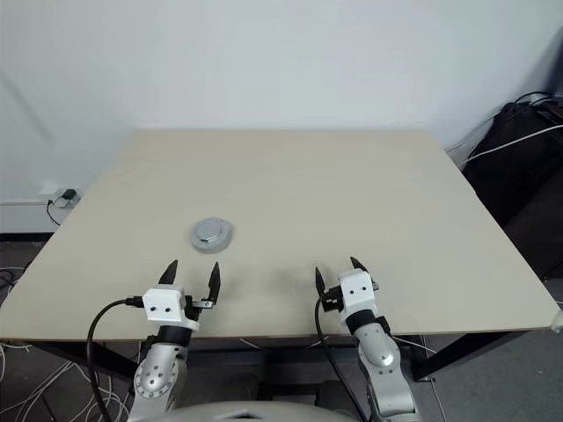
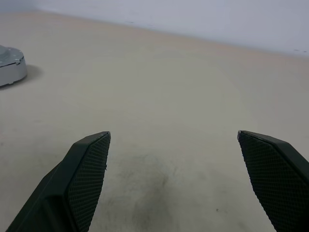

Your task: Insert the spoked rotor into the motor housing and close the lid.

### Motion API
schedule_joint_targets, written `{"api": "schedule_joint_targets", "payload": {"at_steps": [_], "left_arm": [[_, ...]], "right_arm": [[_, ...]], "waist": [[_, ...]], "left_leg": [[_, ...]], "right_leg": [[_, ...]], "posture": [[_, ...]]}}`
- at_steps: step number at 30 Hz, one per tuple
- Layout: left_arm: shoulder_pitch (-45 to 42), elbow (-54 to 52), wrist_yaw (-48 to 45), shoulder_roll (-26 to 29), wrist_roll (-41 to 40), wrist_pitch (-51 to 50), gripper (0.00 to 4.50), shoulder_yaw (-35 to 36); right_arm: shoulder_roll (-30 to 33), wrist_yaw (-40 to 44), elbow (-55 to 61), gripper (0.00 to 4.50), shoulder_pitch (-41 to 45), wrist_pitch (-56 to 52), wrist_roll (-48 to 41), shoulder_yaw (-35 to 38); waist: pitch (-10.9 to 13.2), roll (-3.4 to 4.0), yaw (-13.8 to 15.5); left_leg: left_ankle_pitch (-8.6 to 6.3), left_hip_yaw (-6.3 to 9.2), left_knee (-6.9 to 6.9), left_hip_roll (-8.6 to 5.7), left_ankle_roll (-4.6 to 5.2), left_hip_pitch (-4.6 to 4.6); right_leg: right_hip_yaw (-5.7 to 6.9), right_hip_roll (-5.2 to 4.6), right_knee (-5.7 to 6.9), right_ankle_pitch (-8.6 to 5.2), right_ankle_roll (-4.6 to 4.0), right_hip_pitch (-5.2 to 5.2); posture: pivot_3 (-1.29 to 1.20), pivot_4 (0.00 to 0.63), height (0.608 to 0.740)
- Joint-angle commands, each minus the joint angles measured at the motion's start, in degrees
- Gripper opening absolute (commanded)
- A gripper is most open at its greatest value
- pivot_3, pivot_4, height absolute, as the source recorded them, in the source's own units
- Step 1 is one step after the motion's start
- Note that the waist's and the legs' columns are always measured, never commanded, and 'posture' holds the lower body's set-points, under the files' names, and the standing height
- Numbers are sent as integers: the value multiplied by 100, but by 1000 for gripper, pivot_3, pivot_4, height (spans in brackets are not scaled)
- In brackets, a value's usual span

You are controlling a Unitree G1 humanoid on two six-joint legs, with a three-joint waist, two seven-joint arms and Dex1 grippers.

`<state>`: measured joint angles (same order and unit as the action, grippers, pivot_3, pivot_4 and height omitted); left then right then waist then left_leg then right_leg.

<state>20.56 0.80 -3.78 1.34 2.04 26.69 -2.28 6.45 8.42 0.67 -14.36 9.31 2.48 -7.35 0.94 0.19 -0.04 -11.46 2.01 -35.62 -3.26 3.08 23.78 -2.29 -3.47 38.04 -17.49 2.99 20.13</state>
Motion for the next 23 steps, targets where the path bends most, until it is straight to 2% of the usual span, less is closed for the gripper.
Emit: {"api": "schedule_joint_targets", "payload": {"at_steps": [1,23], "left_arm": [[-101,39,9,2,-37,190,4456,13],[-137,104,-1,38,-18,211,4456,14]], "right_arm": [[-21,-25,80,4500,60,11,3,31],[-65,-69,40,4500,23,48,49,35]], "waist": [[0,0,1],[-1,0,14]], "left_leg": [[0,0,0,0,0,0],[0,0,-2,0,0,-1]], "right_leg": [[0,0,0,0,0,0],[0,0,4,0,0,-1]], "posture": [[0,0,740],[0,0,740]]}}
